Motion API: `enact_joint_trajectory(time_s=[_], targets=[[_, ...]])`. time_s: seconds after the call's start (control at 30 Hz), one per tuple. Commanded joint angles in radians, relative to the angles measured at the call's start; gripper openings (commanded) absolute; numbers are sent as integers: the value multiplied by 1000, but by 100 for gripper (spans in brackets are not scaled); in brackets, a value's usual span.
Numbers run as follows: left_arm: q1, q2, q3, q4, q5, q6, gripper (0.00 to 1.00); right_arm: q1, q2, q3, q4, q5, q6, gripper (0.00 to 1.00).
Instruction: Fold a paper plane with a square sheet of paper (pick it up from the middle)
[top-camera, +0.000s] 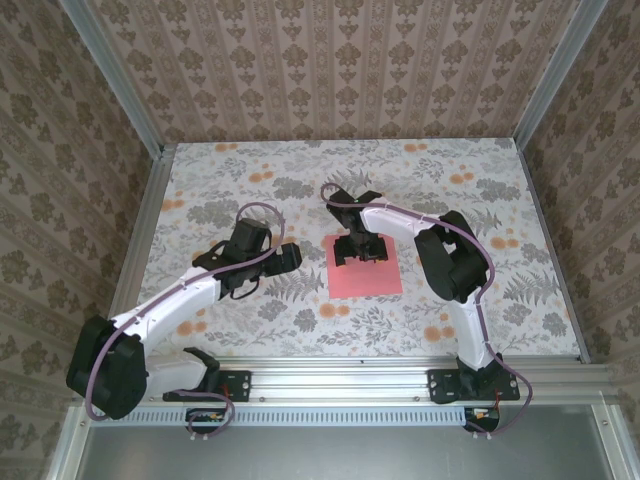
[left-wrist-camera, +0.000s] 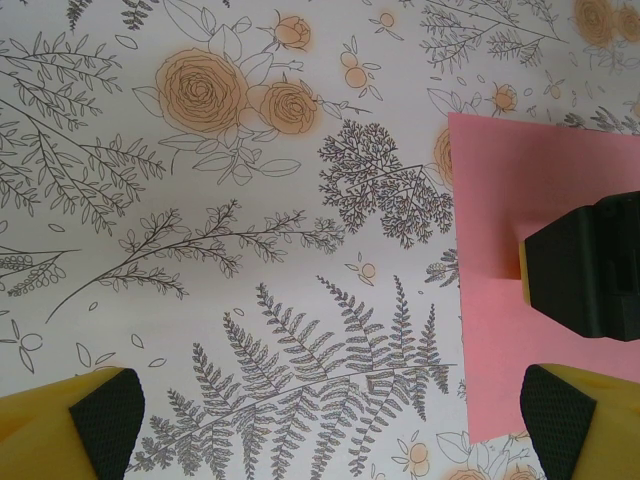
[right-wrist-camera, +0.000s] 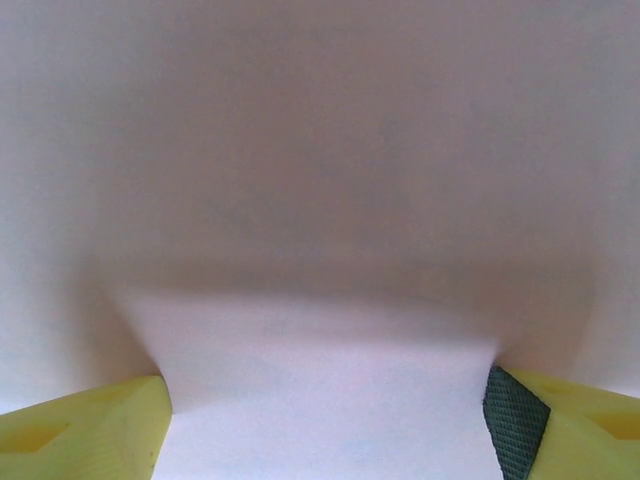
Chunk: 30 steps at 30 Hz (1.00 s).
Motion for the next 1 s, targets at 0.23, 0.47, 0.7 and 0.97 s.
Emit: enact_joint_trajectory(time_s=[0.23,0.47,0.7,0.97], targets=[[1,12,37,-19,20,24,100,-2,40,-48,8,-49,-25,80],[1,19,43,-20,22,25,100,-9,26,-50,8,-53,-30,73],[0,25,47,-18,24,28,100,-10,-3,-25,-12,-48,-42,66],[-3,29,53,-17,24,23,100,-10,-79,-8,-27,-53,-48,49]])
